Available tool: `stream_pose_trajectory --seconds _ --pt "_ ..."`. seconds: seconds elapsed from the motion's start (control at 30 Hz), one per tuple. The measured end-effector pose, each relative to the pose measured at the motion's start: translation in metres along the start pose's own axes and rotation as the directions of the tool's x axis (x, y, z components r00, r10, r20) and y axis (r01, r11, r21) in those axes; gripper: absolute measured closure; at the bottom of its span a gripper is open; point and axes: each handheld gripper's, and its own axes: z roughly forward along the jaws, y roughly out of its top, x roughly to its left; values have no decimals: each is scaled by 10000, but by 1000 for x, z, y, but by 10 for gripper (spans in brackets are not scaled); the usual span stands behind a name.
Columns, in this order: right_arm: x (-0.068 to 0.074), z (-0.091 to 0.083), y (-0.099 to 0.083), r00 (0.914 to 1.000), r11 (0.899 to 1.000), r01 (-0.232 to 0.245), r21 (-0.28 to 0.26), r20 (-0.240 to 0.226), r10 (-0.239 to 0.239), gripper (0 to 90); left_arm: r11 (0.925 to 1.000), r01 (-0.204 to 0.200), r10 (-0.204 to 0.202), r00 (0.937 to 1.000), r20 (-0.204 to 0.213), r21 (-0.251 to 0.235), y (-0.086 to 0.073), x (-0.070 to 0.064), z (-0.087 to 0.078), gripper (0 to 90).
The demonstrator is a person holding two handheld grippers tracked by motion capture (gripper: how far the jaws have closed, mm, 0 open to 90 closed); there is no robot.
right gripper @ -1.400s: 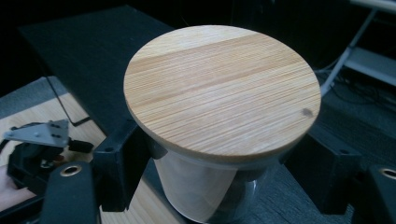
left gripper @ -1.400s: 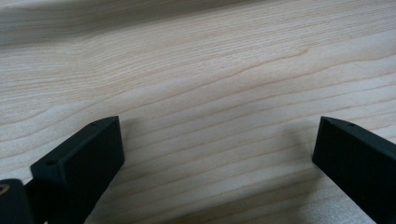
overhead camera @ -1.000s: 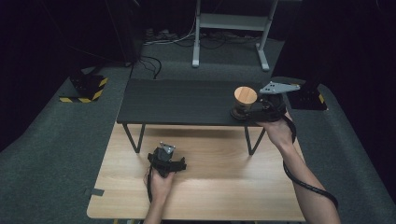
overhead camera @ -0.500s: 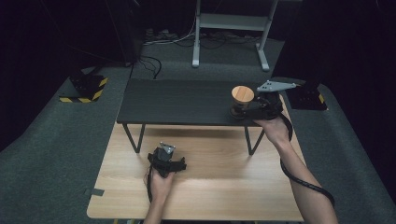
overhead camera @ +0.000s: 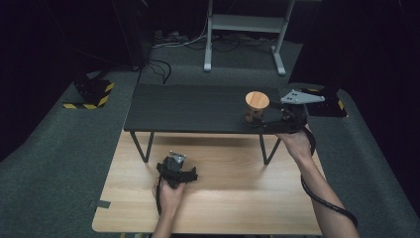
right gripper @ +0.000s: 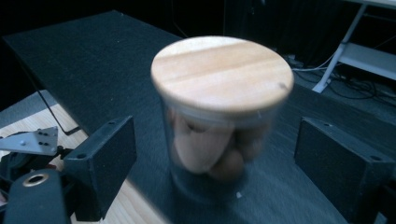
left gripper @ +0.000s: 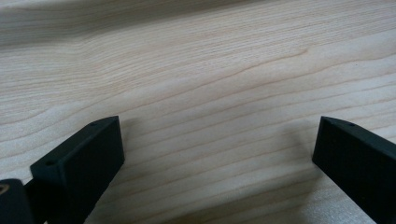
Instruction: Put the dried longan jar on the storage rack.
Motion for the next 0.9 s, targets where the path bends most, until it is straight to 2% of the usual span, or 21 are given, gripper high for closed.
stream_pose_trajectory --seconds 0.1,0.13,0.23,0.27,0.3,0.5,0.57,0.6,0.63,0.7,0.73,0.8,0.83,0.87,0.9 --pt "6 -15 -17 9999 9997 4 -258 112 -1 122 10000 -4 4 10000 -5 -4 0 0 0 20" --pt "6 -15 -17 9999 9997 4 -258 112 -1 122 10000 -4 4 10000 -6 -1 0 0 0 20" --pt "14 -32 -39 9998 9985 65 -544 202 -54 124 10000 -3 3 10000 -1 6 0 0 0 20" --pt "17 -39 -53 10000 9980 -49 -627 52 52 126 10000 -4 4 10000 -2 7 0 0 0 20" --pt "17 -39 -53 10000 9980 -49 -627 52 52 126 10000 2 -2 10000 0 4 0 0 0 20" --pt "37 -53 -98 9990 9994 87 -331 -432 -101 130 10000 -3 3 10000 -3 5 0 0 0 20" --pt "43 -53 -111 9986 9999 48 -130 -523 -55 129 10000 -7 7 10000 -8 6 0 0 0 20" --pt "48 -51 -124 9986 10000 -40 46 -525 43 129 10000 -4 4 10000 -8 4 0 0 0 20" --pt "48 -51 -124 9986 10000 -40 46 -525 43 129 10000 -7 7 10000 -11 6 0 0 0 20" --pt "49 -47 -139 9979 9991 -308 306 -553 325 128 10000 -11 11 10000 -12 7 0 0 0 20" --pt "51 -40 -155 9974 9964 -591 611 -385 615 128 10000 -7 7 10000 -13 4 0 0 0 20" --pt "51 -40 -155 9974 9964 -591 611 -385 615 128 10000 -9 9 10000 -6 12 0 0 0 20" --pt "52 -29 -176 9965 9897 -829 1165 -3 835 127 10000 -9 9 10000 -11 6 0 0 0 20" --pt "52 -29 -176 9965 9897 -829 1165 -3 835 127 10000 -12 12 10000 -15 5 0 0 0 20" --pt "51 -25 -184 9957 9868 -931 1322 145 920 127 10000 -10 10 10000 -16 5 0 0 0 20"
